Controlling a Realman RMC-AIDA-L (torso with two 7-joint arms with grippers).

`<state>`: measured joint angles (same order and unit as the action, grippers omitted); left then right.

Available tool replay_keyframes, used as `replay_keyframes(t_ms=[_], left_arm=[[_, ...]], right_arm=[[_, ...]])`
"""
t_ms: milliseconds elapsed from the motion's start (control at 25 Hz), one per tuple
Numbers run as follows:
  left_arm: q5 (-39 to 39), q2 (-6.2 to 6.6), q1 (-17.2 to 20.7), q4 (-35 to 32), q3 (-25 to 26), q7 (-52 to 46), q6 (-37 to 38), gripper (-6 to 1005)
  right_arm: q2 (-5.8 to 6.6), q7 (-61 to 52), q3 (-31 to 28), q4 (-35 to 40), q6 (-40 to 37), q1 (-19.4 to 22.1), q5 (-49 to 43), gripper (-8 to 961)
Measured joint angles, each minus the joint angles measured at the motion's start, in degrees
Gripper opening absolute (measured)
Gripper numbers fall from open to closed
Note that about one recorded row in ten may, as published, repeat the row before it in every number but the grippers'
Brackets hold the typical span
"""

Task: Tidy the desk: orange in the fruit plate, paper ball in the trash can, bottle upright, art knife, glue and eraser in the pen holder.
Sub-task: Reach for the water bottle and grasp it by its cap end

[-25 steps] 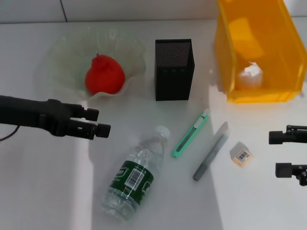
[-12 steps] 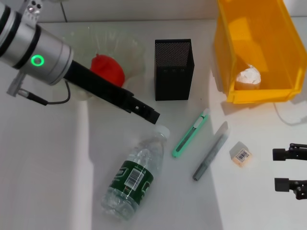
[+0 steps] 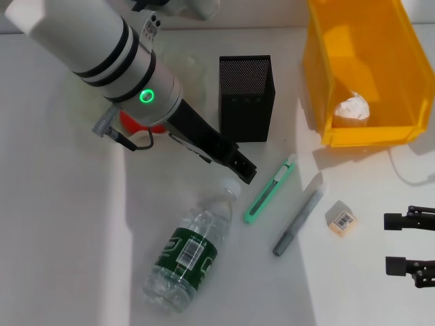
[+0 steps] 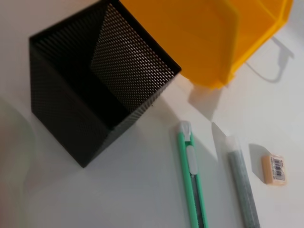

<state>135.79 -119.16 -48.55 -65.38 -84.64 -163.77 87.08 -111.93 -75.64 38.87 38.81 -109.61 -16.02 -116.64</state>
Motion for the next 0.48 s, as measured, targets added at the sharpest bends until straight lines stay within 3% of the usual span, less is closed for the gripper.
replay_keyframes(t_ms=[480], left_arm=[[1.60,-0.02,-0.05,6.28,-5.62,-0.17,-8.83,825]], right_arm=[[-0.83,0.03,-0.03,-0.09,0.16,-0.04,0.00,808]])
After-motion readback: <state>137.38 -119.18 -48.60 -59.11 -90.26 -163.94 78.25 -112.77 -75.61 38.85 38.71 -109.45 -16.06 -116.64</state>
